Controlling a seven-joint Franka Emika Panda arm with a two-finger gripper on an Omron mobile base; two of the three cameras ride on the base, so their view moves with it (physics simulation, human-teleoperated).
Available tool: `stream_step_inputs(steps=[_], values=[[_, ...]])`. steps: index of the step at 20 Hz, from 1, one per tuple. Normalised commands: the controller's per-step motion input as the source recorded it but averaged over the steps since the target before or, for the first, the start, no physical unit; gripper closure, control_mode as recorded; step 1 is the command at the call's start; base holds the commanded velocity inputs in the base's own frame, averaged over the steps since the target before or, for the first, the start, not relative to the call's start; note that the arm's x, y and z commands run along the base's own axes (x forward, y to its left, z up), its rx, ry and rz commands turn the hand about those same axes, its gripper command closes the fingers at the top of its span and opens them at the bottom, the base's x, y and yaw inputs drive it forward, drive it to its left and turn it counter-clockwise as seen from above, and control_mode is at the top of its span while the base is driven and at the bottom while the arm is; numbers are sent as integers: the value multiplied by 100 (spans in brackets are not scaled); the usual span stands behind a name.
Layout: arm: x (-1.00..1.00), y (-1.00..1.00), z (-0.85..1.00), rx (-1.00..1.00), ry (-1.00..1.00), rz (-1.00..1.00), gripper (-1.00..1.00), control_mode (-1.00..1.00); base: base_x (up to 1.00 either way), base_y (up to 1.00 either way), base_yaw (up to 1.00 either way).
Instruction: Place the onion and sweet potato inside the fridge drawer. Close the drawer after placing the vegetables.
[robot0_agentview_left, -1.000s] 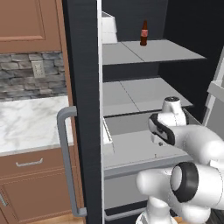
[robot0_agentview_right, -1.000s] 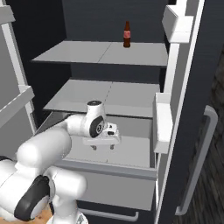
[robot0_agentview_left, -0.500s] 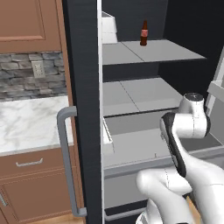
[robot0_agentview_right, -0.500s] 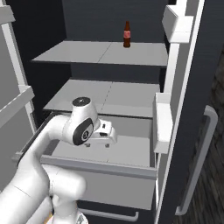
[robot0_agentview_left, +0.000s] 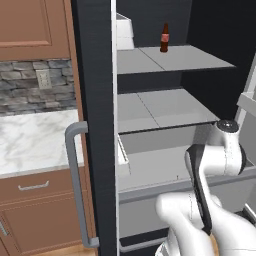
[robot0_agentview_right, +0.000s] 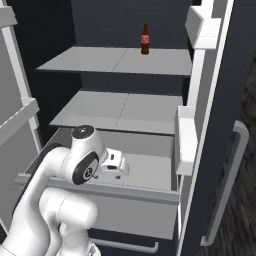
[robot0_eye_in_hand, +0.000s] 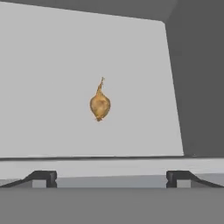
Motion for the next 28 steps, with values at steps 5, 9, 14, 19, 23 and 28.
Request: stream_step_inputs(steps=[5,9,14,19,23,28], values=[[0,0,0,0,0,0,-100,100,-100,10,2],[0,0,0,0,0,0,-100,100,-99,76,6],[0,0,0,0,0,0,-100,100,-59,100,2],[0,0,0,0,0,0,-100,100,-9,100,0],[0,0,0,0,0,0,-100,100,10,100,0],[0,0,0,0,0,0,-100,100,56,100,0]])
